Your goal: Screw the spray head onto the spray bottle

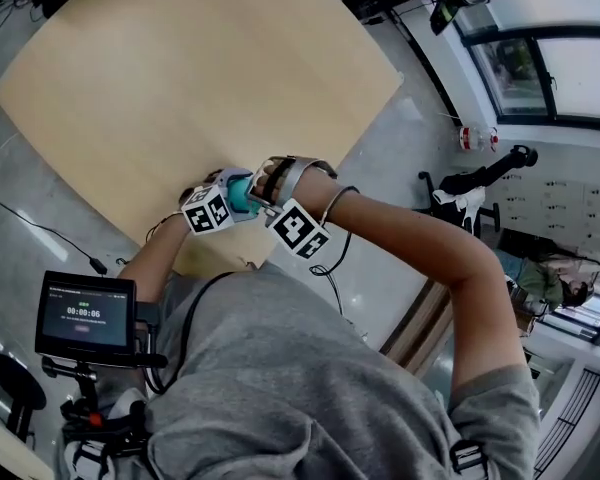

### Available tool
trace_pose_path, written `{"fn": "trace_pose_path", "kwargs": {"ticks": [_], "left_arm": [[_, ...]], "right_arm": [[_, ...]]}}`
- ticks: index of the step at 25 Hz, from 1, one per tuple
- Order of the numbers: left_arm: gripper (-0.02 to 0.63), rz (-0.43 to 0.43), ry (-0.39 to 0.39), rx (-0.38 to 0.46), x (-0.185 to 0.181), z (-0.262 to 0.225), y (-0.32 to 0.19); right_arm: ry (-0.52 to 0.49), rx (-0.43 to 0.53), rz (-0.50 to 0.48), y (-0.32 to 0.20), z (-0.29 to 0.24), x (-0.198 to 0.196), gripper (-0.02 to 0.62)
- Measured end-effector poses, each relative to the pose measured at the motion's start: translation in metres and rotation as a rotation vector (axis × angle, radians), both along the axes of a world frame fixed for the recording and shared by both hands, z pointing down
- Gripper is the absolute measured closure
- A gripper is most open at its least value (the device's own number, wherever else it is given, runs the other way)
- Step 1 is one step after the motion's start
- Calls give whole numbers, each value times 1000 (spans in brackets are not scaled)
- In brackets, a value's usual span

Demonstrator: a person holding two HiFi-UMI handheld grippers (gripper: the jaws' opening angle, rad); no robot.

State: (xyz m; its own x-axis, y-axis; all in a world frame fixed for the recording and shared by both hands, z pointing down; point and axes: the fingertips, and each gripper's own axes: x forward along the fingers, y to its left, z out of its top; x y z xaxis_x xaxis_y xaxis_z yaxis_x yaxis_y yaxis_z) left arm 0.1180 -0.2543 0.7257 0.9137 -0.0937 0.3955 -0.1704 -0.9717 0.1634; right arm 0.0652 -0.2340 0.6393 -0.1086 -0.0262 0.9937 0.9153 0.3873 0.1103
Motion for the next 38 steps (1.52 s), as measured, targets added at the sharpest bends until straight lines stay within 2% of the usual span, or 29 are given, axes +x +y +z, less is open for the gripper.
{"fn": "trace_pose_path", "kwargs": {"ticks": [3, 6, 7, 9, 11, 13, 14, 16, 18, 20, 23, 25, 26, 28, 30, 32, 35, 38], "left_arm": [[206, -94, 28, 5, 0, -4, -7], [206, -266, 53, -3, -1, -7, -17], [206, -335, 52, -2, -2, -8, -20], [206, -493, 38, -2, -8, -8, -25], [206, -650, 21, -17, -19, -6, -32], [207, -741, 16, -42, -26, -5, -36], [206, -755, 17, -50, -27, -5, -37], [206, -737, 20, -54, -27, -3, -35], [206, -693, 29, -51, -25, -2, -33], [206, -639, 43, -53, -22, -1, -32], [206, -514, 45, -39, -12, -3, -25], [206, -415, 44, -26, -6, -4, -16], [206, -368, 42, -28, -3, -4, -13], [206, -287, 38, -40, -1, -3, -7], [206, -228, 33, -52, 0, -2, -2], [206, -190, 29, -56, 0, 0, 1], [206, -154, 22, -58, -1, 1, 2], [206, -131, 21, -56, 0, 1, 2]], "right_arm": [[-62, -158, 647, -8, -2, -3, 465], [-226, -317, 1281, -22, -1, 3, 466], [-287, -345, 1457, -24, -2, 4, 466], [-409, -337, 1703, -27, -5, 2, 466], [-531, -318, 1878, -31, -7, -4, 466], [-621, -302, 1978, -35, -7, -8, 465], [-641, -297, 1986, -35, -7, -9, 465], [-622, -307, 1931, -32, -5, -10, 463], [-542, -332, 1814, -24, -4, -11, 449], [-480, -356, 1665, -17, -15, -10, 399], [-449, -428, 1372, -7, -52, -6, 387], [-416, -461, 1145, -5, -84, -4, 387], [-391, -433, 1003, -6, -97, -3, 387], [-294, -274, 650, -11, -106, 6, 387], [-160, -107, 303, -15, -91, 17, 387], [-74, -56, 87, -10, -68, 19, 387], [-38, -86, -73, 5, -42, 9, 387], [-15, -94, -163, 14, -21, 2, 387]]}}
